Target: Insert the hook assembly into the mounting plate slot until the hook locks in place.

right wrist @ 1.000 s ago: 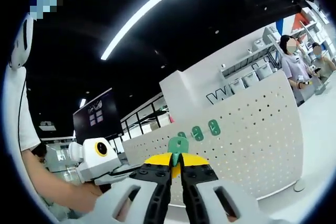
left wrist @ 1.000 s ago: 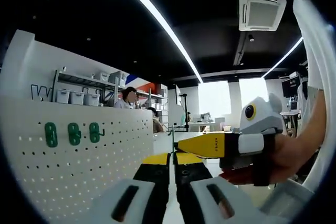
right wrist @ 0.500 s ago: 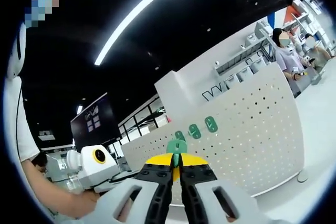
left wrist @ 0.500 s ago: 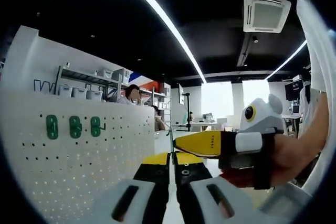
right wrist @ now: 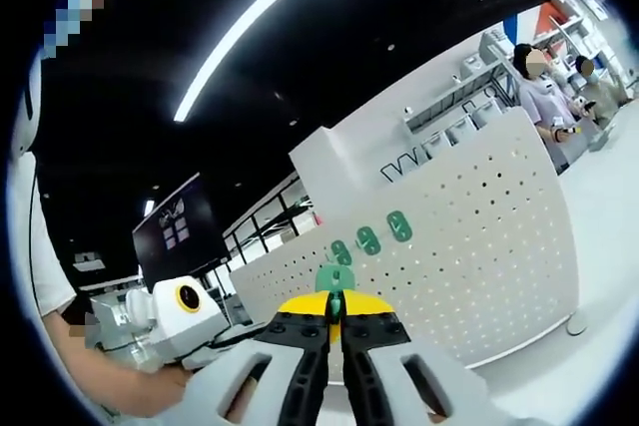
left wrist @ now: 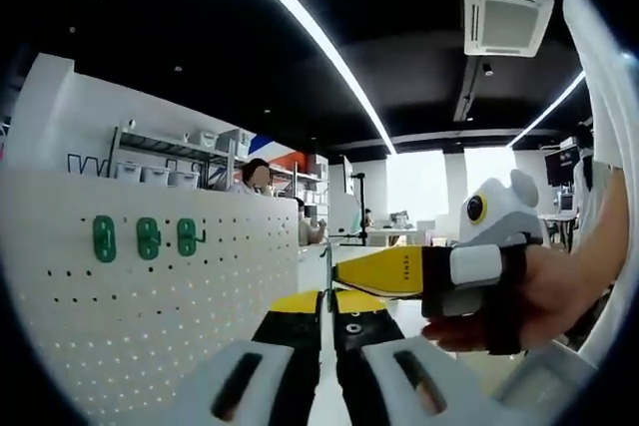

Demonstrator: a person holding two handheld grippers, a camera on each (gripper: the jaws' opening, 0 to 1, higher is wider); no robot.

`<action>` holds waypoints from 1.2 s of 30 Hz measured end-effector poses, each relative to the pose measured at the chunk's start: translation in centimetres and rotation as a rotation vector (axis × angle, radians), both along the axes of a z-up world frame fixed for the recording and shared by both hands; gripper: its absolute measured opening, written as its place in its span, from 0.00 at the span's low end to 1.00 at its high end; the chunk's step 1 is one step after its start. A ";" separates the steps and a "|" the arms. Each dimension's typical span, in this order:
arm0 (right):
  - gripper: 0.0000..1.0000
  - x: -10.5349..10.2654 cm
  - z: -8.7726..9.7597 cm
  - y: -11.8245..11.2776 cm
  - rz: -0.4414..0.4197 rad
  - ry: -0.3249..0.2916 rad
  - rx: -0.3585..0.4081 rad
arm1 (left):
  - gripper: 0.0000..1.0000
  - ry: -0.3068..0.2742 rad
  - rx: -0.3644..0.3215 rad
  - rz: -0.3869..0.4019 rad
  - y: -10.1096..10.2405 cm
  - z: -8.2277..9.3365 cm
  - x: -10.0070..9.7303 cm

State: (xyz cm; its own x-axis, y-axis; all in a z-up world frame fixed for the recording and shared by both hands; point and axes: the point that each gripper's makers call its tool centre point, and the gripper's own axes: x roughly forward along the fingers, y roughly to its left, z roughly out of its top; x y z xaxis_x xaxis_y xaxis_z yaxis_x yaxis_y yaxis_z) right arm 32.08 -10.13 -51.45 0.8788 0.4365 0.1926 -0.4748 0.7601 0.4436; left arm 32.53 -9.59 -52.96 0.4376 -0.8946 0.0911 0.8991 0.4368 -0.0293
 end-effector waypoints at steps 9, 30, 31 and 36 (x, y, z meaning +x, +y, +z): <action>0.00 0.0 -0.3 -0.2 0.004 0.014 0.017 | 0.36 0.037 0.019 0.058 0.7 -0.8 1.3; 0.00 0.2 -0.5 -0.1 0.006 0.013 -0.048 | 0.71 0.019 0.080 0.084 1.1 -1.8 2.0; 0.00 0.3 -0.3 -0.1 0.004 0.011 -0.046 | 0.70 0.022 0.086 0.091 1.3 -2.0 2.1; 0.00 0.9 0.1 -0.5 -0.023 -0.013 -0.155 | 0.70 0.037 0.103 0.113 2.7 -2.7 2.4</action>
